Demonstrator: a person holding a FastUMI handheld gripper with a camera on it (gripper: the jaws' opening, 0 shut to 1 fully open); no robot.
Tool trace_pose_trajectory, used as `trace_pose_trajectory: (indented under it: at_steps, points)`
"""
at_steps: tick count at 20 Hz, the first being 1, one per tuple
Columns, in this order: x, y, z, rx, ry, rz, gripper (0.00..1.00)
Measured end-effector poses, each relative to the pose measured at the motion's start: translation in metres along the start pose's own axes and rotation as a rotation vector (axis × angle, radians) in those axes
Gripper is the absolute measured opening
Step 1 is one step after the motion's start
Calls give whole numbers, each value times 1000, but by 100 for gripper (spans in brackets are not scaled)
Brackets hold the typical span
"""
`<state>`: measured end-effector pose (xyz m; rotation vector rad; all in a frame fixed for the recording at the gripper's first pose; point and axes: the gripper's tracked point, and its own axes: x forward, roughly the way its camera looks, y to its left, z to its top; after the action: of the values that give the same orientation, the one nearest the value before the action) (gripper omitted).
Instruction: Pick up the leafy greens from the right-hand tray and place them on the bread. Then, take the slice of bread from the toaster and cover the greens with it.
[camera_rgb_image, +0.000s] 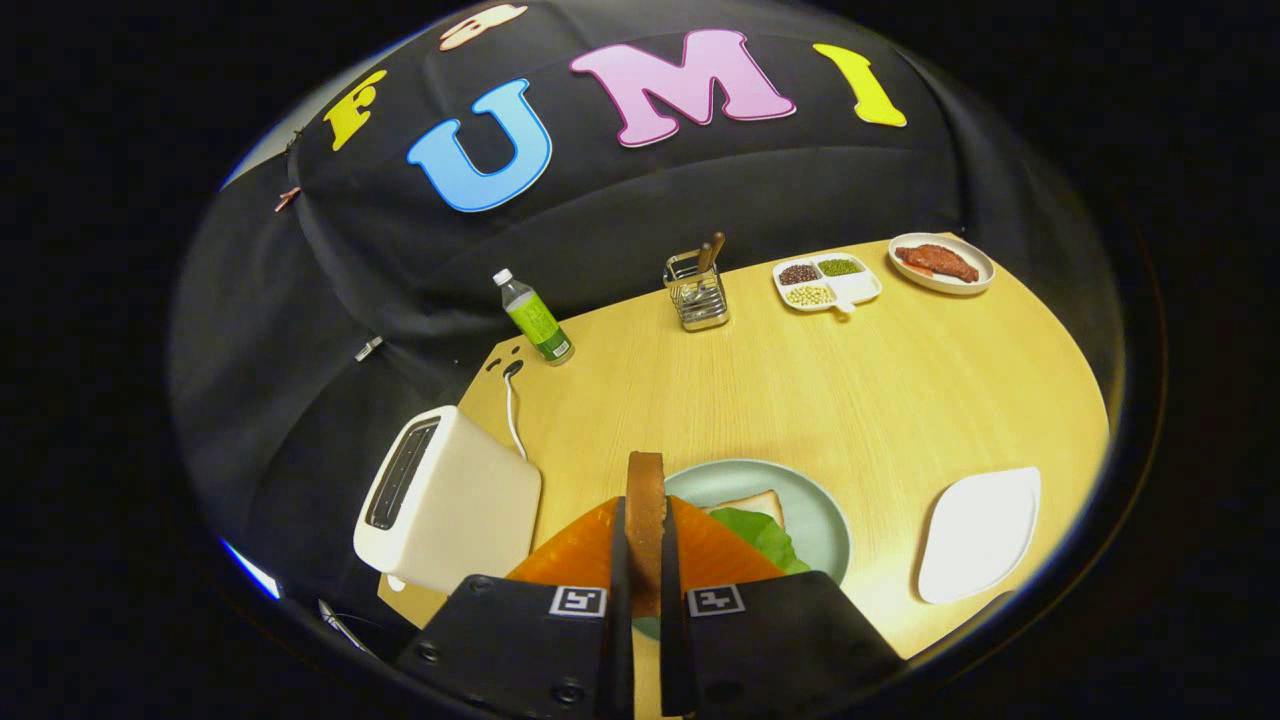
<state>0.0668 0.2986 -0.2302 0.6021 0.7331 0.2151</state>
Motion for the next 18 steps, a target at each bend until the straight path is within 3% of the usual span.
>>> trace_pose_trajectory:
  at_steps: [4, 12, 14, 18]
  points:
    - [21, -26, -19, 15, 45, -20, 15]
    - [43, -86, -45, -103, 112, -123, 15]
    - [45, -93, -50, -151, 119, -146, 18]
    - [47, -106, -49, -189, 111, -201, 44]
